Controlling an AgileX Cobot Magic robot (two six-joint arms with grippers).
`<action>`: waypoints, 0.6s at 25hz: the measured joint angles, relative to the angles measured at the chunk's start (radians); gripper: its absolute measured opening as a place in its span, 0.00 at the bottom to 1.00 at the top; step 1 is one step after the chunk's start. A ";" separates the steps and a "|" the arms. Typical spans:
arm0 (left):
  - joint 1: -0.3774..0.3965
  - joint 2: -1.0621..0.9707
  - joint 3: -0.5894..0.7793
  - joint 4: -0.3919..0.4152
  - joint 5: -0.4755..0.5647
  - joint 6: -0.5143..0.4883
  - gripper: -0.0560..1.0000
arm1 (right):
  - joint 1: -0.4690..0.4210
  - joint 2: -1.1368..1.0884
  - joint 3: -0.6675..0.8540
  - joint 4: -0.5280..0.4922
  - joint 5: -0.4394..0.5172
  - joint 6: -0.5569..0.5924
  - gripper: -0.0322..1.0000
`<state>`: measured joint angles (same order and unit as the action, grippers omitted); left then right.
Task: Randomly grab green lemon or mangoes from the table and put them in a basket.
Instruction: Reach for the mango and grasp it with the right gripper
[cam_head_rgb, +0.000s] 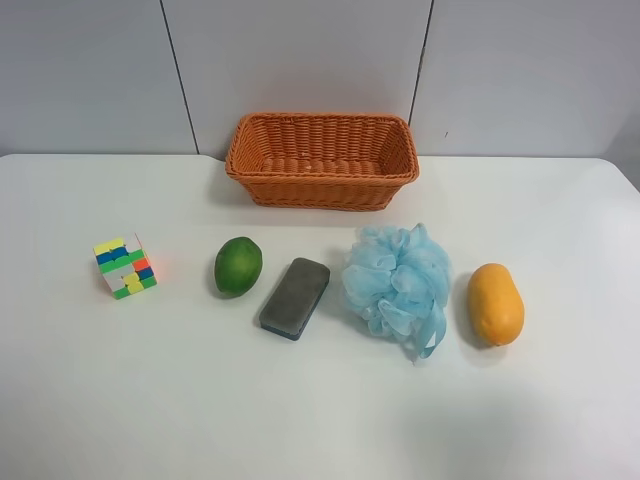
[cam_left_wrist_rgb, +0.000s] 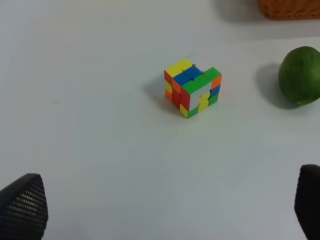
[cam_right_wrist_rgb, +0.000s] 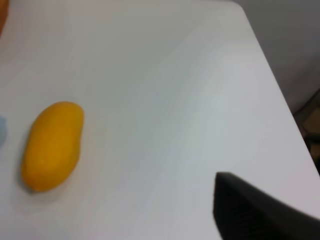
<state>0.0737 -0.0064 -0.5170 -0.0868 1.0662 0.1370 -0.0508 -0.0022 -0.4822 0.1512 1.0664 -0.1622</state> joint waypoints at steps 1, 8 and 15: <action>0.000 0.000 0.000 0.000 0.000 0.000 0.99 | 0.000 0.000 -0.004 0.043 -0.003 -0.038 0.90; 0.000 0.000 0.000 0.000 0.000 0.000 0.99 | 0.000 0.059 -0.023 0.452 -0.167 -0.241 0.89; 0.000 0.000 0.000 0.000 0.000 0.000 0.99 | 0.000 0.331 -0.082 0.342 -0.232 -0.288 0.79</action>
<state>0.0737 -0.0064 -0.5170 -0.0868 1.0662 0.1370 -0.0508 0.3290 -0.5639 0.4929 0.8343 -0.4504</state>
